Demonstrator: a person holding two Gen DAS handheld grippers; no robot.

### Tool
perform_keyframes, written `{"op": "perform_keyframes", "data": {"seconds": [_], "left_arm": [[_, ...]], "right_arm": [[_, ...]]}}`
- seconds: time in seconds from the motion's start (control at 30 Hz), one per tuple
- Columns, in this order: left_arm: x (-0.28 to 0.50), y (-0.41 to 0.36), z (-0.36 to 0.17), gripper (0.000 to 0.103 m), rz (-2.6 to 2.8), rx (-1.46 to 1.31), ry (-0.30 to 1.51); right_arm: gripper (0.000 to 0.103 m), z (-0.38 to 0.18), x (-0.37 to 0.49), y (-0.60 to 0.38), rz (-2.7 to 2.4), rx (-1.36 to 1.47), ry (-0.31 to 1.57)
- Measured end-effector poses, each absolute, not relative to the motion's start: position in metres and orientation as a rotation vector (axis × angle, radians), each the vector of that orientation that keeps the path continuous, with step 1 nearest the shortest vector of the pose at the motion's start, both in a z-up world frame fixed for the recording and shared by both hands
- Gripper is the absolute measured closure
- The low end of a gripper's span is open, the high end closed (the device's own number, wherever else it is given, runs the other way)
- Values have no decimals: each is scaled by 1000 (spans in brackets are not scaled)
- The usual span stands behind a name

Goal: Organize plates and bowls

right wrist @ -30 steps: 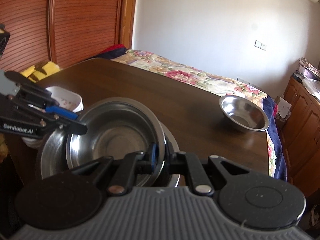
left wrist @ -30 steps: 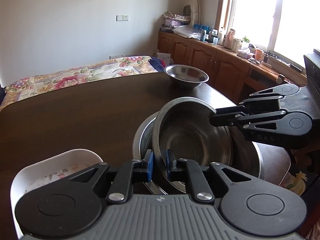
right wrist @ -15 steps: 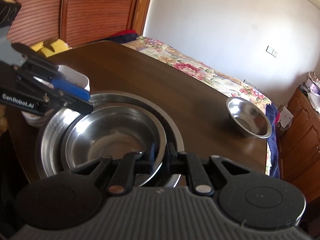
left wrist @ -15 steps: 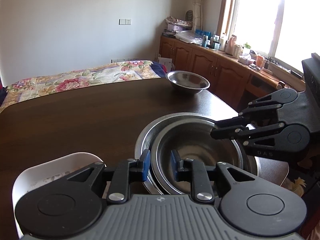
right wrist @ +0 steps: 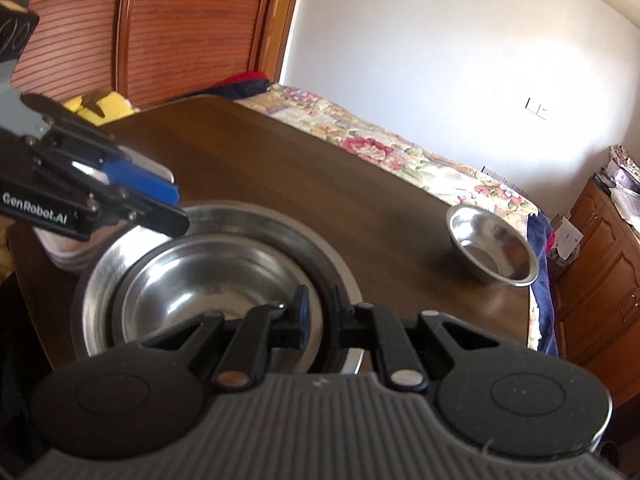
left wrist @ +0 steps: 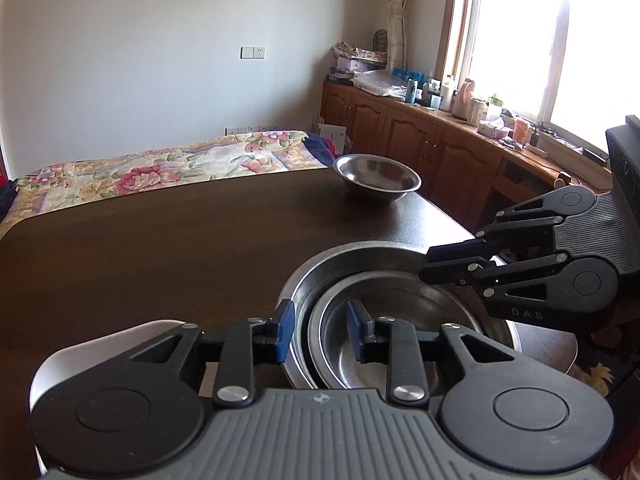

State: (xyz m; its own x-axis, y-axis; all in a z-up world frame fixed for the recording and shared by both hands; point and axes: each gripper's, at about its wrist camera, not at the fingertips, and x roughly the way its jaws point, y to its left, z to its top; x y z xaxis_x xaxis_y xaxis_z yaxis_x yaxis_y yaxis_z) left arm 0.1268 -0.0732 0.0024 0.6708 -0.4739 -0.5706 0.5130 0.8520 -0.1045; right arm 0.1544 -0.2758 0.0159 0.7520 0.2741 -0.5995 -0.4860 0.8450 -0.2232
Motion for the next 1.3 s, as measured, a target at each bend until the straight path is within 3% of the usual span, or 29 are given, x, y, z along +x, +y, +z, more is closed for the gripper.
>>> {"op": "perform_keyframes", "data": {"seconds": [0.5, 1.17, 1.3], "left_arm": [[157, -94, 17, 72, -539, 88, 594], [204, -145, 29, 72, -542, 158, 596], [214, -155, 30, 70, -552, 163, 594]], "right_arm": [[90, 34, 184, -321, 341, -252, 449], [90, 19, 228, -389, 220, -113, 431], [86, 13, 236, -400, 194, -105, 440]]}}
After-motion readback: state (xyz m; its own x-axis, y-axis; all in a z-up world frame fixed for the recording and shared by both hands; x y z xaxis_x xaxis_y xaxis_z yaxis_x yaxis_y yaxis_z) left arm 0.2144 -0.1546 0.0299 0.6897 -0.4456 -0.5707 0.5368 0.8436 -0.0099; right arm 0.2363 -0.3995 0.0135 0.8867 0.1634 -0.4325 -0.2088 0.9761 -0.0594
